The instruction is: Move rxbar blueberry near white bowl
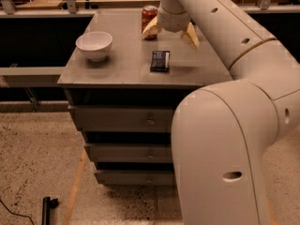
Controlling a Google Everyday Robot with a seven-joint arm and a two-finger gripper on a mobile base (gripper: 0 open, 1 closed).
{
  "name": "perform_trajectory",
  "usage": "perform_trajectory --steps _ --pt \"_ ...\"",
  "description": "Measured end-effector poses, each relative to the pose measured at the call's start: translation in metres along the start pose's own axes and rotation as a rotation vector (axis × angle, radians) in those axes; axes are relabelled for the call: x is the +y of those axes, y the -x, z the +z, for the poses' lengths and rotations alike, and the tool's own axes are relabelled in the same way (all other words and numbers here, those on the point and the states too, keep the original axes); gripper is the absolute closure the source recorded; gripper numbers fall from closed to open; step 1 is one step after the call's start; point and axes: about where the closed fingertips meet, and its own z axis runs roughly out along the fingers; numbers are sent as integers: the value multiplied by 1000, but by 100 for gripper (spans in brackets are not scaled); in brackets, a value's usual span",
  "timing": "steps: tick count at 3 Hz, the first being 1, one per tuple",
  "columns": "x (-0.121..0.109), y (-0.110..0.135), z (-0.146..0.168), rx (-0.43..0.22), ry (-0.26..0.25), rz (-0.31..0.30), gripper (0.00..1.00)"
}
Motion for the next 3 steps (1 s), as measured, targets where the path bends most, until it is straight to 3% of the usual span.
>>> perform_trajectory --steps 2,3 --pt "-4 1 5 -10 -1 12 0" --pt "-15 13 16 -25 18 -70 0"
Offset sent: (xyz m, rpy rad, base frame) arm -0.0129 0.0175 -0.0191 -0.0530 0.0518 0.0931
